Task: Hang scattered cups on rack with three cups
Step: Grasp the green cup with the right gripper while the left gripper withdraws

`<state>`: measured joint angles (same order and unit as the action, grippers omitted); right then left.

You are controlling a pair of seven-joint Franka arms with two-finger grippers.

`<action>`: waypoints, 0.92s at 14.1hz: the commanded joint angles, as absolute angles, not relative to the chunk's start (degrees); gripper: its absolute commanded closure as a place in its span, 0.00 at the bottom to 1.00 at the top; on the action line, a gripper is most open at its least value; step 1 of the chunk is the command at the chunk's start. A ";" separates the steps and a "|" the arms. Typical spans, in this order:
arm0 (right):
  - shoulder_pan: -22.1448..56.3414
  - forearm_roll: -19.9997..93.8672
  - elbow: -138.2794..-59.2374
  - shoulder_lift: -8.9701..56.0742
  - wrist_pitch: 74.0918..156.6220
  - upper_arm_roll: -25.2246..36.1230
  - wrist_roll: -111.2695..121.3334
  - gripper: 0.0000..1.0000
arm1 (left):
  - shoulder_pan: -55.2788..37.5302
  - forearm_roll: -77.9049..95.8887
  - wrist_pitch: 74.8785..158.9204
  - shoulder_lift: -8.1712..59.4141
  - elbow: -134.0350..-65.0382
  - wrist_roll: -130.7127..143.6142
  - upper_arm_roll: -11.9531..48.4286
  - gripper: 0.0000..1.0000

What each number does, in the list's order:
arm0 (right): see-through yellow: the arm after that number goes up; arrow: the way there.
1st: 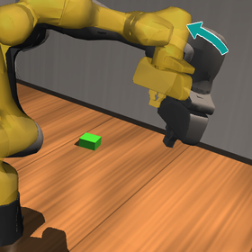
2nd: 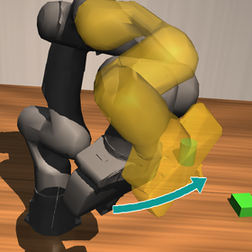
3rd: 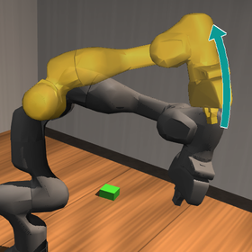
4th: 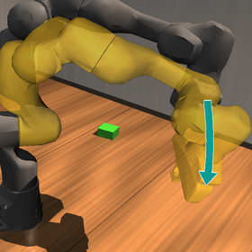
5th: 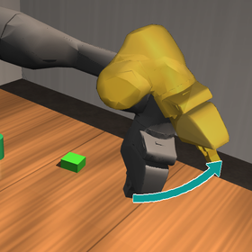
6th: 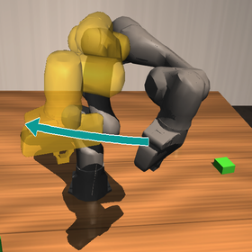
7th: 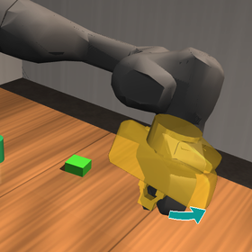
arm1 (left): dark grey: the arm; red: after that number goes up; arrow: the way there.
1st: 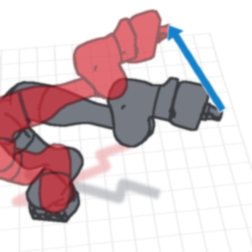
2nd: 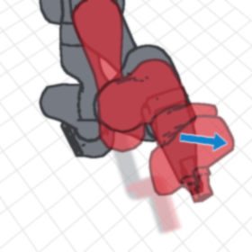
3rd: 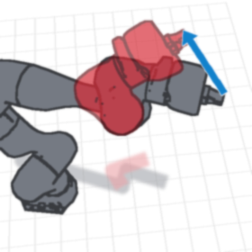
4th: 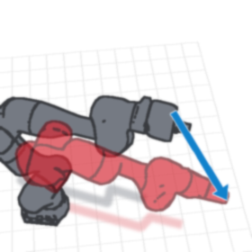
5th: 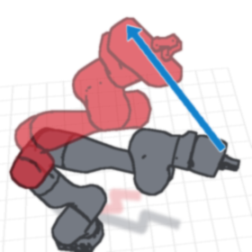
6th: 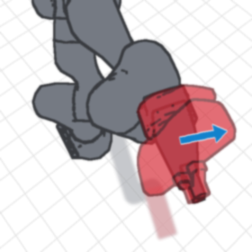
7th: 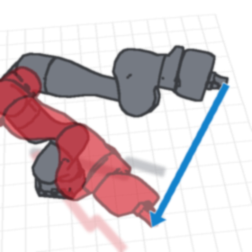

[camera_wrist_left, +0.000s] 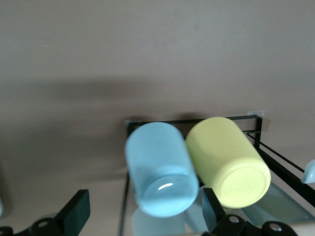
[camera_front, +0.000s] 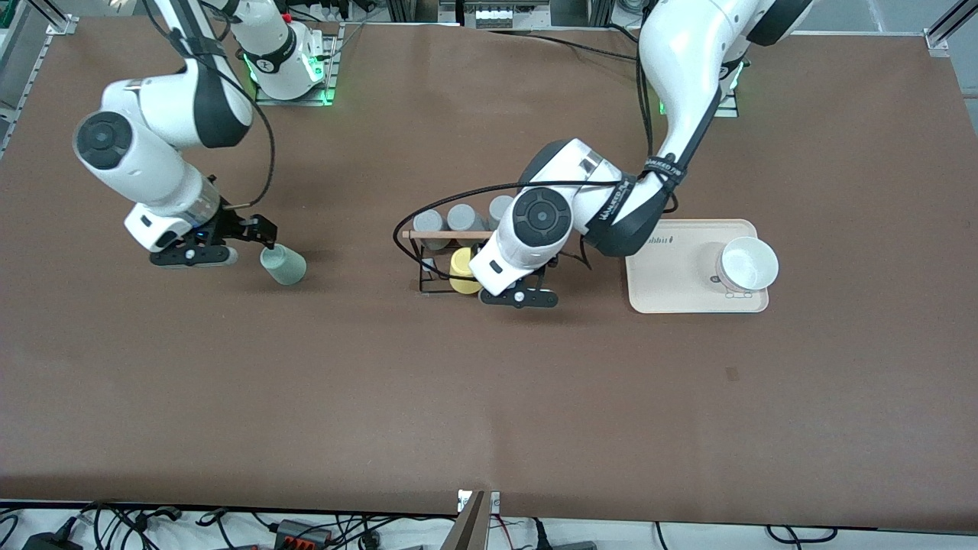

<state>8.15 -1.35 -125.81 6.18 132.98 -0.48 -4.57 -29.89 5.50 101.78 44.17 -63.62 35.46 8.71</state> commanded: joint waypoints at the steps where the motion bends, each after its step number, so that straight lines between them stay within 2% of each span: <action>1: 8.09 -2.72 -125.86 9.48 136.66 -0.09 -4.39 0.00 | -24.89 4.40 97.74 39.48 -63.90 35.51 9.05 0.00; 8: 8.09 -2.72 -128.85 13.35 141.06 -0.09 -4.75 0.00 | -12.76 -3.16 91.76 32.62 -64.95 33.50 8.96 0.00; 13: 8.17 -2.64 -130.43 15.38 144.75 -0.09 -5.63 0.00 | -1.70 -3.25 88.59 28.93 -65.39 13.67 8.88 0.00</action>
<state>8.12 -1.76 -129.13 15.50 142.83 -0.06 -4.58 -6.00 -2.36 89.51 32.01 -63.19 21.36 8.22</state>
